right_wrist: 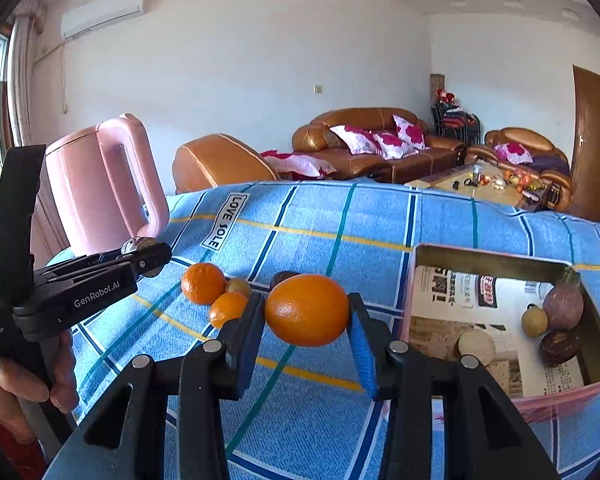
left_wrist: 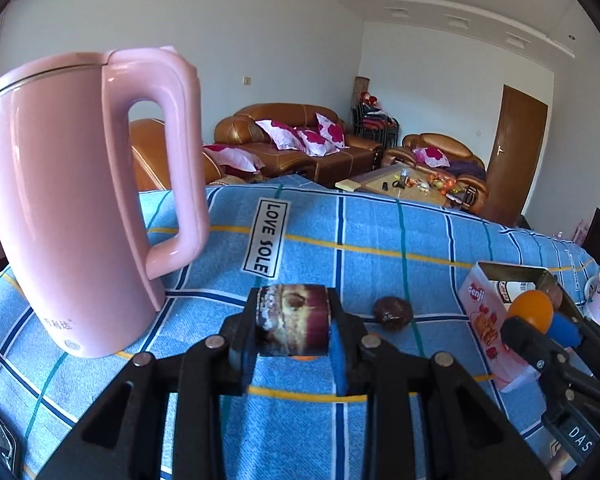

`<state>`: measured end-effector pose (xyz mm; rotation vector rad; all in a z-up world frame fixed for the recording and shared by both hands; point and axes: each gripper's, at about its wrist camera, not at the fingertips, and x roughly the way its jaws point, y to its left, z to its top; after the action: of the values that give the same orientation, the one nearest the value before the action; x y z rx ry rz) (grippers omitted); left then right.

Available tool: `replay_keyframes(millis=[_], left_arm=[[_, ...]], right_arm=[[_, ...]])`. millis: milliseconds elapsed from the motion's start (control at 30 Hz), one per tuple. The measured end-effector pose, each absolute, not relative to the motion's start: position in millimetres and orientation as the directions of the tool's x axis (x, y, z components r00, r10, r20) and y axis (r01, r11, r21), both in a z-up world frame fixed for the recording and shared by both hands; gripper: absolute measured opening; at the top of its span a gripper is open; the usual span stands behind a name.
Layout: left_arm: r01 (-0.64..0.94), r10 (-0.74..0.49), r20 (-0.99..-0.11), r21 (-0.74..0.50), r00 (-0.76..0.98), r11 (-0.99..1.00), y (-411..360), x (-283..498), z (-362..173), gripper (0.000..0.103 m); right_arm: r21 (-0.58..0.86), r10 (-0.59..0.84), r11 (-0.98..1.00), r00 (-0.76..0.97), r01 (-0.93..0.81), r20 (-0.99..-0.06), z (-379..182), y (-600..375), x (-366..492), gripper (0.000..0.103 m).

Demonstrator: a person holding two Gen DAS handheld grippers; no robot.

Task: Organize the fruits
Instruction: 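Close the left tool on the purple-wrapped cylinder while the right tool lifts the orange, then carry the cylinder in the left tool and the orange in the right tool over the tin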

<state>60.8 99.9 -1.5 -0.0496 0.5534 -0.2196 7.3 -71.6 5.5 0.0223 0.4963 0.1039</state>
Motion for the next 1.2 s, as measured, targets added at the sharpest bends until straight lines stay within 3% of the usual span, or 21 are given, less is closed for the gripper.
replay_keyframes(millis=[233,467,1200], left_arm=[[0.19,-0.145,-0.491,0.043,0.859,0.981,57.0,47.9,-1.3,0.031],[0.154,-0.085,-0.451,0.117,0.888,0.981,47.0,39.6,1.3,0.031],[0.129,-0.058,-0.465,0.124,0.883,0.984,34.2,29.5,1.0,0.031]], right_arm=[[-0.041,0.015,0.998,0.901,-0.036,-0.433,7.8,-69.3,6.2,0.043],[-0.063,-0.017,0.998,0.905,-0.011,-0.426,8.3,-71.7,6.5,0.044],[-0.064,-0.052,0.998,0.896,0.026,-0.442,6.0,-91.6,-5.5,0.044]])
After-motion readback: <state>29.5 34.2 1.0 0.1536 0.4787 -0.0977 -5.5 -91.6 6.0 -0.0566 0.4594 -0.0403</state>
